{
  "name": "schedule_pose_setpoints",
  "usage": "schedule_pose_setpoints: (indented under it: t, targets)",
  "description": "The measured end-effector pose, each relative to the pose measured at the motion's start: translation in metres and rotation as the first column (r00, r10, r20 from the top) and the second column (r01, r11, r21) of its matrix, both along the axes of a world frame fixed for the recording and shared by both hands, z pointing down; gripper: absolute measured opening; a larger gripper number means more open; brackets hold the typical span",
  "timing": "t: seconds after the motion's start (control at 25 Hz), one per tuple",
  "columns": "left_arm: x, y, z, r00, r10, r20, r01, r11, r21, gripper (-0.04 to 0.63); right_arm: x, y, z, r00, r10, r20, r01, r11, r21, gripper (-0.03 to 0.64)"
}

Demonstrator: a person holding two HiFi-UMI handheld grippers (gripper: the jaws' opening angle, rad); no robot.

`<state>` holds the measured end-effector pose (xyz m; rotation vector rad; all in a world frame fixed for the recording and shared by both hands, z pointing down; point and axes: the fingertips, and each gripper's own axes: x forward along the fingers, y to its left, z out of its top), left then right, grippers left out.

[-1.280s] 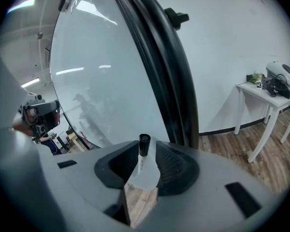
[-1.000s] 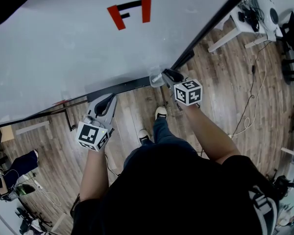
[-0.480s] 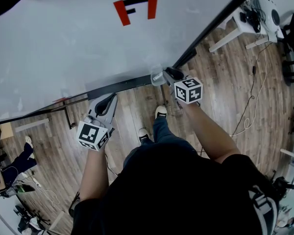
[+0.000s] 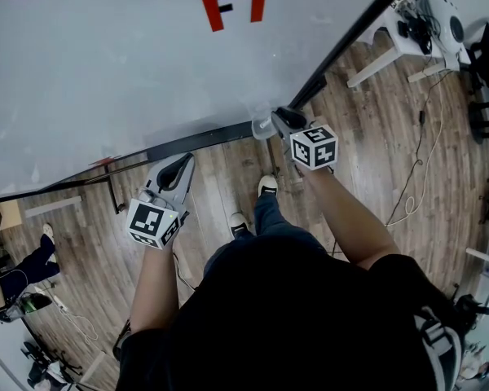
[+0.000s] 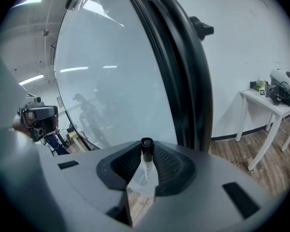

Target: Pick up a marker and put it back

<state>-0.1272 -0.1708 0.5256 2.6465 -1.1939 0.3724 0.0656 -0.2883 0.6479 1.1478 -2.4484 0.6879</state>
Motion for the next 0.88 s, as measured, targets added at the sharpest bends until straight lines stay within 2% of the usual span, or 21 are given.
schedule_pose_setpoints:
  t: [0.48, 0.88]
  targets:
    - [-0.006, 0.02, -0.024, 1.0, 0.019, 0.008, -0.019, 0.999, 0.051, 0.012, -0.004, 0.018, -0.051, 1.0, -0.013, -0.017, 0.014, 0.995, 0.095, 0.069]
    - [-0.008, 0.036, -0.05, 0.999, 0.047, 0.004, -0.047, 0.993, 0.107, 0.012, 0.004, 0.043, -0.101, 1.0, 0.015, -0.01, -0.013, 0.986, 0.168, 0.069]
